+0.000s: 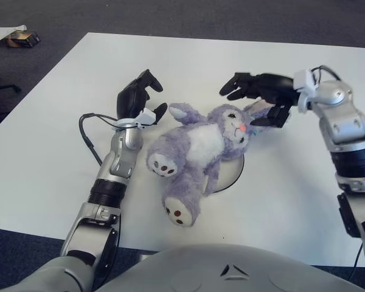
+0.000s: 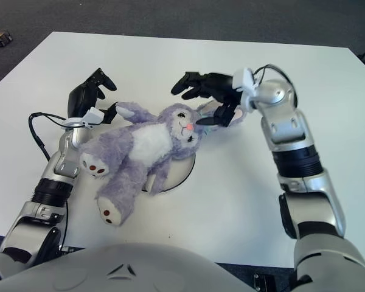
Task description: Put the doll into the plate.
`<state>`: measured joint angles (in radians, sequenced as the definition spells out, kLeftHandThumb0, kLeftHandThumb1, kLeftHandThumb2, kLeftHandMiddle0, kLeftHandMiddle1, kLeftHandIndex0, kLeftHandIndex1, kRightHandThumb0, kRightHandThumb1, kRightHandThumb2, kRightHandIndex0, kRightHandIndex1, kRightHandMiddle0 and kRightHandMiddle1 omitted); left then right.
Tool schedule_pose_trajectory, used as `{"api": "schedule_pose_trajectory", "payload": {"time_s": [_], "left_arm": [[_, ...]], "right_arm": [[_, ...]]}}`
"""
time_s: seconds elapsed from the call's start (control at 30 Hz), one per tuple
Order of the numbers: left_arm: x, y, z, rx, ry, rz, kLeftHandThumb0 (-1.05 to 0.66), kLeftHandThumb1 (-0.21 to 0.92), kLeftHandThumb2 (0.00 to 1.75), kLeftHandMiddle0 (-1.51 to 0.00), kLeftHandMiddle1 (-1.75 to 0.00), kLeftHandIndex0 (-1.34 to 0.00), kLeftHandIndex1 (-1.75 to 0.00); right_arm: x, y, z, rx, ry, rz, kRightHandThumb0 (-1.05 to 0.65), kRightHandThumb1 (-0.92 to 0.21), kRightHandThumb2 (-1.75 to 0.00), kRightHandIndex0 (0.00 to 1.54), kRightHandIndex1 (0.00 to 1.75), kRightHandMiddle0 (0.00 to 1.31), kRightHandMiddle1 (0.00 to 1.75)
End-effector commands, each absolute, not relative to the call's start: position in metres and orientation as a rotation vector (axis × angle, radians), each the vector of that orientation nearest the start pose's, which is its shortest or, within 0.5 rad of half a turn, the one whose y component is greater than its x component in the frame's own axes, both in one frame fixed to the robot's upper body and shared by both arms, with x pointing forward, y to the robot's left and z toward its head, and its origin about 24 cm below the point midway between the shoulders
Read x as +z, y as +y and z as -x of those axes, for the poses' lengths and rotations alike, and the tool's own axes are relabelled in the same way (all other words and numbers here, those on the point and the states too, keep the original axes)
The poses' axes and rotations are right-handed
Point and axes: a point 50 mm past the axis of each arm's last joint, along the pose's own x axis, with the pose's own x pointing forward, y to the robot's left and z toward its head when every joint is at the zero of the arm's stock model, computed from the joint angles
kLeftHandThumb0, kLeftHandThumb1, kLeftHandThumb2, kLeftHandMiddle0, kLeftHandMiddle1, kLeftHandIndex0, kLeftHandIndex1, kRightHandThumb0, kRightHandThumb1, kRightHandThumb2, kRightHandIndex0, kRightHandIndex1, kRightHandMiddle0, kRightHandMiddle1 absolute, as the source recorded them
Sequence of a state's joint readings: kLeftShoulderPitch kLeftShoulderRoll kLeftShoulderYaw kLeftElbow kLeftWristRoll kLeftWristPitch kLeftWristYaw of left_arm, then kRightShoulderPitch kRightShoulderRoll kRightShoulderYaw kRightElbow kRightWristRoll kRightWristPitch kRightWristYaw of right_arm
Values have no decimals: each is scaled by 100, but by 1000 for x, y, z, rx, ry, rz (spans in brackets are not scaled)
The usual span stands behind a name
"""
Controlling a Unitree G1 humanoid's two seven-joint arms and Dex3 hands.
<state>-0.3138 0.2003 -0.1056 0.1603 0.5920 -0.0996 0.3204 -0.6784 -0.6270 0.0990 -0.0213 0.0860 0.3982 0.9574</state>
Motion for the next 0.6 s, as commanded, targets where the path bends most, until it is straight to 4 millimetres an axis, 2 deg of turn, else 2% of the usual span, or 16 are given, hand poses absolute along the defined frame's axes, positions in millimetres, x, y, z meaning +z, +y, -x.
{"api": "schedule_pose_trajectory", "payload": {"time_s": [0.0,0.2,0.4,0.47,0.57], "left_arm": [[110,149,-310,166,-404,-754,-1,23,142,-56,-175,-55,-175],[110,149,-312,166,-398,-758,-1,23,143,-56,-175,-55,-175],[110,149,-314,158,-383,-749,-1,23,143,-57,-175,-55,-175],[109,150,-314,153,-369,-737,-1,23,143,-57,-175,-55,-175],[108,151,-315,138,-350,-698,-1,23,143,-57,-175,-55,-175]], "right_arm": [[230,-179,-327,892,14,584,-16,-3,-131,0,73,0,108],[247,-204,-334,785,67,457,3,-1,-142,0,81,0,115],[251,-228,-340,655,78,392,6,-2,-146,0,100,0,123],[243,-233,-341,582,51,345,4,-3,-146,1,104,0,126],[217,-231,-333,429,-68,298,-3,-8,-144,8,112,0,137]]}}
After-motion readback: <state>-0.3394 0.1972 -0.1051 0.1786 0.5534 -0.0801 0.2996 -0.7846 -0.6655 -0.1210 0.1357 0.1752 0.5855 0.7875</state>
